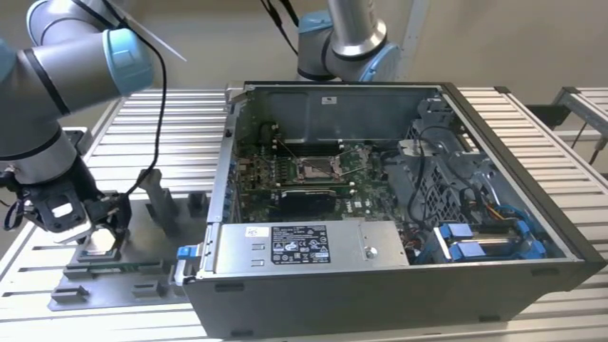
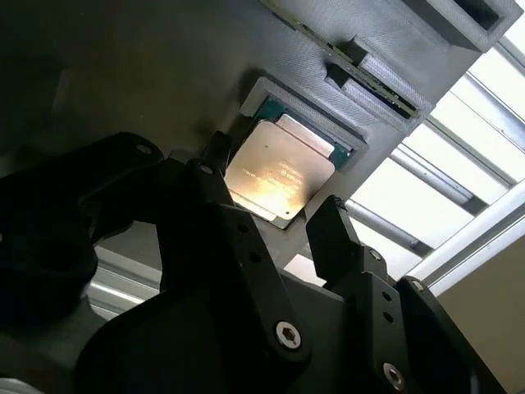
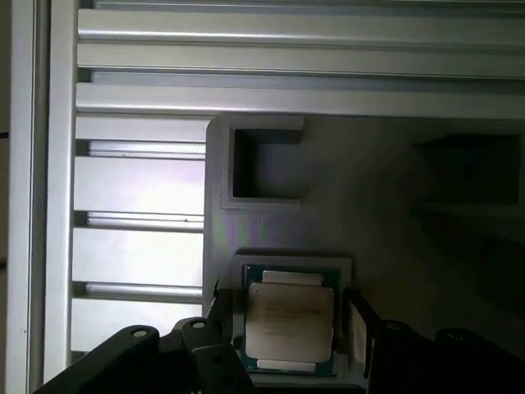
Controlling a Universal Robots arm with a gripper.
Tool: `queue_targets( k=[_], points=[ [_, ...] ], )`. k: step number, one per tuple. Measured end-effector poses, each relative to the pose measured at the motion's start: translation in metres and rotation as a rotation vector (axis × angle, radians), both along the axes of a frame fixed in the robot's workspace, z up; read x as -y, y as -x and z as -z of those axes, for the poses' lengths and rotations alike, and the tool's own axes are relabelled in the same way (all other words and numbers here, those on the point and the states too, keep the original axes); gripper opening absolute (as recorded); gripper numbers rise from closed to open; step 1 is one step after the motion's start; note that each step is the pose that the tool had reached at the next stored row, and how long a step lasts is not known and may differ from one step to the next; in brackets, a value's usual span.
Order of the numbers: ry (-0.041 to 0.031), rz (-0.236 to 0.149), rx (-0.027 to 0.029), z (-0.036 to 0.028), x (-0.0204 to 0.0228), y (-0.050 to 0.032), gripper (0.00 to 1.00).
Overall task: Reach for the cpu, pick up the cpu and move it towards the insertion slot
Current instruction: 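Pick up the cpu and move it towards the insertion slot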
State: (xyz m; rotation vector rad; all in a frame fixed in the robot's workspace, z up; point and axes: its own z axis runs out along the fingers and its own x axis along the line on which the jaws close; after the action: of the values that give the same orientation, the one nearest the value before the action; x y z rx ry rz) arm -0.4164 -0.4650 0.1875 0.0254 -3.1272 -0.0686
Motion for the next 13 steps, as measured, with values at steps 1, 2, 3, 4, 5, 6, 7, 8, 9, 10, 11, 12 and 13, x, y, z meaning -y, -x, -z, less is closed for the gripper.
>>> queue_targets(
  k=[1, 2, 3, 4, 5, 6, 7, 8, 9, 10, 11, 12, 13],
  points=[
    [0.0001, 0.000, -0.0001, 0.0005, 0.0004, 0.0001, 1.00],
    [0.0000, 0.000, 0.0000, 0.0008, 0.0007, 0.0001, 1.00],
    [-0.0001, 0.000, 0.0001, 0.0012, 0.0010, 0.0001, 1.00],
    [-0.0001, 0.001, -0.0001, 0.0014, 0.0015, 0.0001, 1.00],
    [-0.0002, 0.002, -0.0002, 0.0016, 0.0021, 0.0001, 1.00],
    [-0.0002, 0.004, -0.0004, 0.0018, 0.0025, 0.0003, 1.00],
    [-0.0001, 0.005, -0.0005, 0.0018, 0.0027, 0.0005, 1.00],
    [-0.0001, 0.005, -0.0006, 0.0017, 0.0029, 0.0006, 1.00],
    [-0.0001, 0.006, -0.0006, 0.0017, 0.0030, 0.0005, 1.00],
    [-0.0002, 0.006, -0.0005, 0.0018, 0.0031, 0.0005, 1.00],
    [-0.0002, 0.006, -0.0005, 0.0018, 0.0033, 0.0005, 1.00],
    [-0.0001, 0.006, -0.0006, 0.0018, 0.0037, 0.0006, 1.00],
    [-0.0002, 0.006, -0.0005, 0.0018, 0.0042, 0.0005, 1.00]
  ],
)
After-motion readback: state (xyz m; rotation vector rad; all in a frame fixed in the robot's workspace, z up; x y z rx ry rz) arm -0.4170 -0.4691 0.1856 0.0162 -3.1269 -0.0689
